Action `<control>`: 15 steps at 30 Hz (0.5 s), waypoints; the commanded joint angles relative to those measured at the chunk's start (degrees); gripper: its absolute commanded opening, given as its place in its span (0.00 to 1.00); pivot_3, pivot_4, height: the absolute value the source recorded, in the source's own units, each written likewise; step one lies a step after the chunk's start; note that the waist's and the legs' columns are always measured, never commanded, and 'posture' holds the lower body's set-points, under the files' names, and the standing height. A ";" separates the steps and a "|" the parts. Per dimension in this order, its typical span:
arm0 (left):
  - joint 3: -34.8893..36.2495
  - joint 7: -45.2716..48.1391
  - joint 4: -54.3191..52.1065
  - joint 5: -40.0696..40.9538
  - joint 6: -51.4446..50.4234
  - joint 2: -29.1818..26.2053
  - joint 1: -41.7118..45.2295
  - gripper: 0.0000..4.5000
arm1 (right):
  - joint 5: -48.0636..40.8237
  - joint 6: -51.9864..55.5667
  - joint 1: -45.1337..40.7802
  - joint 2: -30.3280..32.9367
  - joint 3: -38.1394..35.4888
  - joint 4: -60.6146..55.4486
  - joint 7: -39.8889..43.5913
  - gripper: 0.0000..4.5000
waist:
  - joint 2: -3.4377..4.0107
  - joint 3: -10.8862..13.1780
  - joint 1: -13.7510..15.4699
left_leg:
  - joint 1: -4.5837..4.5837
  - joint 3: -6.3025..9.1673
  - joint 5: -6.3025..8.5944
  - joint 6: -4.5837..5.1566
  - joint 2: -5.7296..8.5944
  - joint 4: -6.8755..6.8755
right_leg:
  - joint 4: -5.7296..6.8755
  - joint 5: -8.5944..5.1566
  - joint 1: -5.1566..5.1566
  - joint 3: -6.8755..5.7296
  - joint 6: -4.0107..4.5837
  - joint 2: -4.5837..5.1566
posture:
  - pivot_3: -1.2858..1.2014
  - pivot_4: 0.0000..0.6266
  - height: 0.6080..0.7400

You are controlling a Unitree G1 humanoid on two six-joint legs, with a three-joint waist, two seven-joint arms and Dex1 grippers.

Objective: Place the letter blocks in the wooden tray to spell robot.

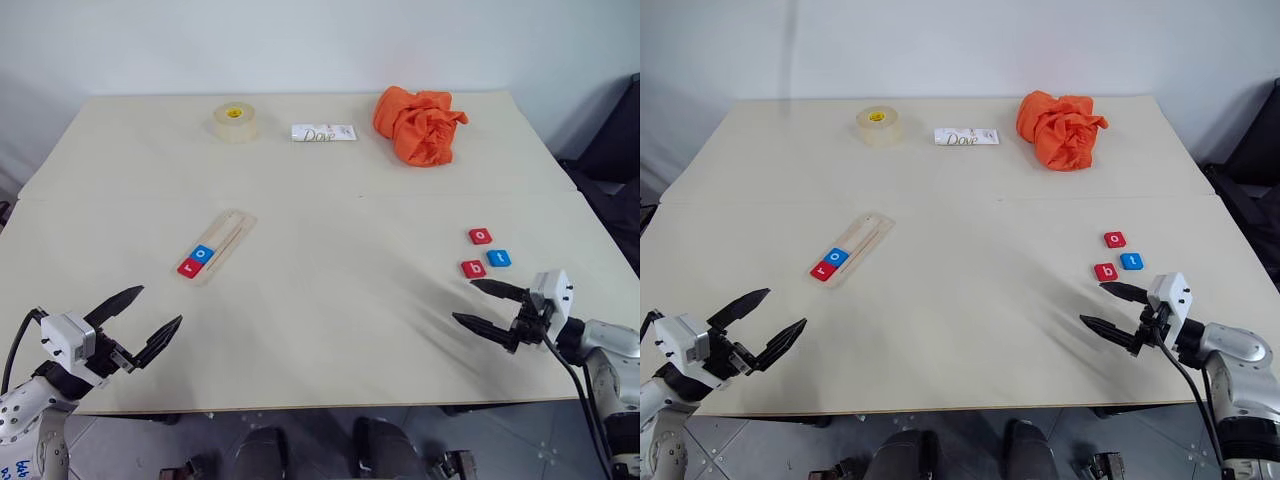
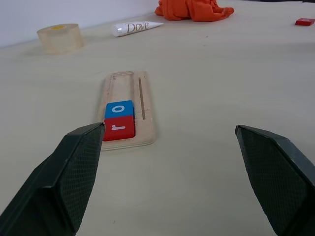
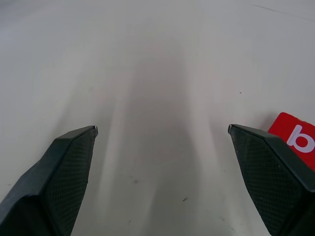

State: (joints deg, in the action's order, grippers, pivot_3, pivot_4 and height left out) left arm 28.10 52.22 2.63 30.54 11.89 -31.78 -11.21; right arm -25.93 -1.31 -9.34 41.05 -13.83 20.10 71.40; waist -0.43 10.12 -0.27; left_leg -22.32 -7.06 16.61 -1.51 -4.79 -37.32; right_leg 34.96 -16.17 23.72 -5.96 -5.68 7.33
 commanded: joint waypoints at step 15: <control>9.69 -11.90 -13.38 -0.30 -10.17 -0.01 -15.11 1.00 | 2.53 -8.04 -13.20 -3.18 3.21 11.69 6.34 0.99 | -0.07 0.04 -1.50 | 0.03 0.00 -0.01 -0.01 -0.03 0.00 | 0.05 0.00 0.00 0.03 0.00 0.00 | 0.52 0.24 1.00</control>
State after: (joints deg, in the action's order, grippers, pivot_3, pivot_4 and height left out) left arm 34.66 40.92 -8.68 28.82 2.63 -31.74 -24.28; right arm -23.37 -8.34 -21.46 37.91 -10.27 31.26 76.81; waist -0.50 10.16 -1.78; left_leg -22.28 -7.07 16.61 -1.52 -4.82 -37.33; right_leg 35.01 -16.17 23.71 -5.92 -5.68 7.33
